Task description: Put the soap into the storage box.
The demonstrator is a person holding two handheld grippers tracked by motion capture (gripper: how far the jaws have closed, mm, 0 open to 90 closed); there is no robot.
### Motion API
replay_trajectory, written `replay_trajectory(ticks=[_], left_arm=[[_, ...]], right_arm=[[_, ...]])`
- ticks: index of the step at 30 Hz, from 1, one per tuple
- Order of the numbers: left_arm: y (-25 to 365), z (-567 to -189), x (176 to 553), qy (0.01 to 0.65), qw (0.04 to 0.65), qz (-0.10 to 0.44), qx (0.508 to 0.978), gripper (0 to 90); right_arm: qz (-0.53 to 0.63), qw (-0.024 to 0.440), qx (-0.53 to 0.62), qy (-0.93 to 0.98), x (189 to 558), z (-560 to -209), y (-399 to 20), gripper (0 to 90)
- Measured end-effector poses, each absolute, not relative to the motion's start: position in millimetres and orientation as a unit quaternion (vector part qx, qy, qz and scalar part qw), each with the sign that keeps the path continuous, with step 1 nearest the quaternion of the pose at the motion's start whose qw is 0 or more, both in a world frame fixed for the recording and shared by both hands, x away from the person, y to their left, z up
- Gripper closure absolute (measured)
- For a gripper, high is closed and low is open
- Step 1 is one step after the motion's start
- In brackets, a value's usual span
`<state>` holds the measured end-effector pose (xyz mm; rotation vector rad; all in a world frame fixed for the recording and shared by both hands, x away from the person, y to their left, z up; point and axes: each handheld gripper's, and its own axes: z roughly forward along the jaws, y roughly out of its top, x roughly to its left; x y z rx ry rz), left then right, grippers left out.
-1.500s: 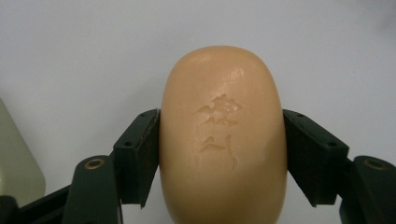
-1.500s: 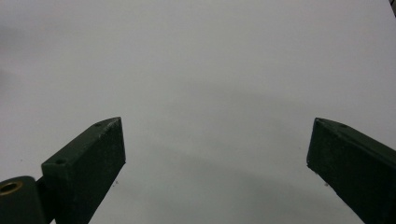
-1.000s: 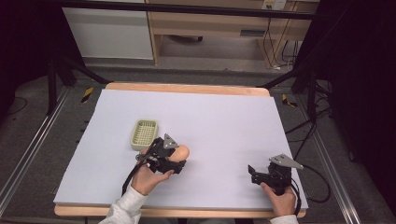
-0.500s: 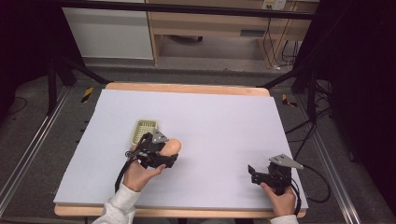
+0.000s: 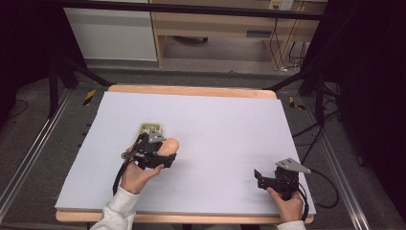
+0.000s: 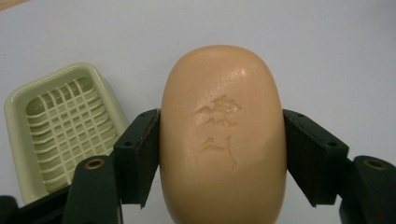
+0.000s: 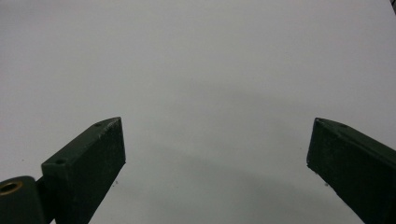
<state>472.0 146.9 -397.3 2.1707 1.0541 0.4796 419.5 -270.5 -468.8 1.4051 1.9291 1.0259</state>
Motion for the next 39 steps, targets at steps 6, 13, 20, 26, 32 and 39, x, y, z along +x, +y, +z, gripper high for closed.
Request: replay_trajectory(ticks=[6,13,20,26,32,39], left_arm=[[153.8,-395.5,475.0,0.415,0.339,0.187,0.824,31.8],[162.0,-394.6,479.9,0.429,0.343,0.189,0.814,31.9],[168.4,-394.2,484.2,0.437,0.342,0.192,0.809,31.8],[171.8,-394.0,488.2,0.444,0.341,0.194,0.806,31.8],[176.1,-394.9,492.6,0.452,0.339,0.198,0.801,31.8],[181.0,-396.2,499.7,0.462,0.336,0.201,0.796,31.9]], right_arm=[[0.381,0.268,0.521,0.715,419.5,-468.7,-270.6,4.7],[0.381,0.267,0.522,0.715,419.6,-468.6,-270.1,4.7],[0.382,0.267,0.521,0.715,419.8,-468.6,-270.1,4.6],[0.381,0.268,0.521,0.715,420.0,-468.6,-269.7,4.6],[0.381,0.267,0.521,0.715,420.0,-468.6,-269.8,4.6],[0.381,0.267,0.522,0.715,420.2,-468.7,-269.5,4.6]])
